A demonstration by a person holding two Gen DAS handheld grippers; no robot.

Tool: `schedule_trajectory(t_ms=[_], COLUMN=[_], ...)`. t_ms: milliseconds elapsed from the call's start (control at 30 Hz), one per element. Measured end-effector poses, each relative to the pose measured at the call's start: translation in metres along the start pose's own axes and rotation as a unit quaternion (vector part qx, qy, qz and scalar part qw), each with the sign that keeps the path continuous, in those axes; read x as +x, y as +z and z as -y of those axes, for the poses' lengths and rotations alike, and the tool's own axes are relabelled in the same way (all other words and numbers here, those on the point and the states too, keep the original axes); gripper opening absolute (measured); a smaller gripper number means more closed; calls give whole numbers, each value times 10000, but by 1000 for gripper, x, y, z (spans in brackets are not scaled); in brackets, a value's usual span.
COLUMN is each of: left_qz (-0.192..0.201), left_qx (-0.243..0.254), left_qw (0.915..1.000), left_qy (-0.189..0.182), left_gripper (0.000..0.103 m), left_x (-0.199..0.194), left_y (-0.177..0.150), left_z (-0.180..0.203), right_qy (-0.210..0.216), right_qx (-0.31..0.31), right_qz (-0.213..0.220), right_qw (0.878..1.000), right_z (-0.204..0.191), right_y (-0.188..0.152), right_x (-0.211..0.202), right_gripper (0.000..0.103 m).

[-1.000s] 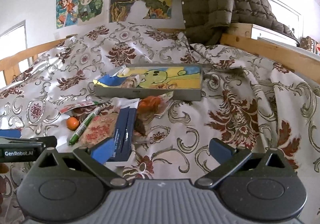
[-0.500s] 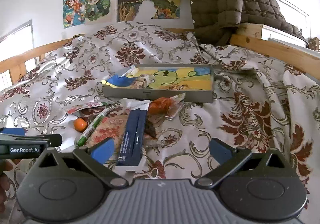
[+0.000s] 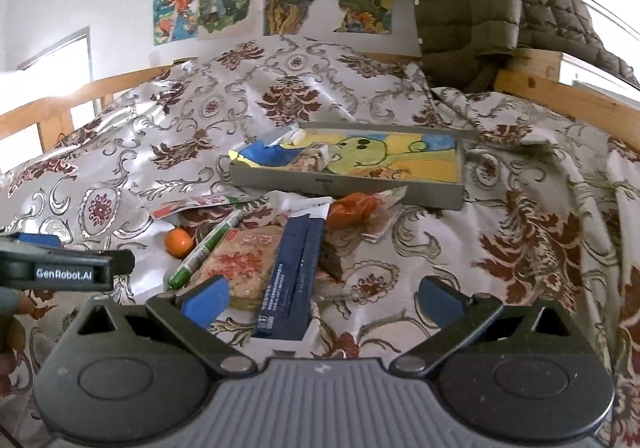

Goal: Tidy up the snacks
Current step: 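Grasp the rice-cracker bag with left tool while right tool grasps navy stick pack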

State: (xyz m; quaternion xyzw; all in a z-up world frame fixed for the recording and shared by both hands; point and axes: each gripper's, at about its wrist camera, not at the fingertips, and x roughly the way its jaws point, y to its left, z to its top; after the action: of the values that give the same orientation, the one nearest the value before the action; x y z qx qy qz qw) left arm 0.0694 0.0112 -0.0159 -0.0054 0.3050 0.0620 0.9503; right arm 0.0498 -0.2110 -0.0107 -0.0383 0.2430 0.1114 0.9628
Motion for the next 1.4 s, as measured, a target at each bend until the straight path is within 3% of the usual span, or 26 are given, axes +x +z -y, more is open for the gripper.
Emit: schedule_trajectory(t_ms=[433,833,900,1100,1267,1400], left_qz=[7,-242,-321,-492,-651,-803], left_qx=[413,307,265,-204,-247,-46], left_qw=[9968,9842,9824,9800,9765,9741], left_qy=[-683,-1727,-1820,-1917,-2039,-2112], left_gripper=[102,101,98,98,89,88], left_x=[31,59,64,72,76,80], left_y=[20,43,46,45,43,43], left_z=[11,37,39,34,37,49], right_qy=[19,455,524,752,707,690], right_qx=[94,-290,-289,150,161,159], right_qz=[-181,-420,-456,-712,-794,-777], right_qw=[9998,9977,9972,9945,9942,9945], right_z=[14,-3,-5,2,6,10], right_y=[2,5,6,7,7,9], right_x=[37,76,83,94,92,89], right_gripper=[102,79,63,34,29,27])
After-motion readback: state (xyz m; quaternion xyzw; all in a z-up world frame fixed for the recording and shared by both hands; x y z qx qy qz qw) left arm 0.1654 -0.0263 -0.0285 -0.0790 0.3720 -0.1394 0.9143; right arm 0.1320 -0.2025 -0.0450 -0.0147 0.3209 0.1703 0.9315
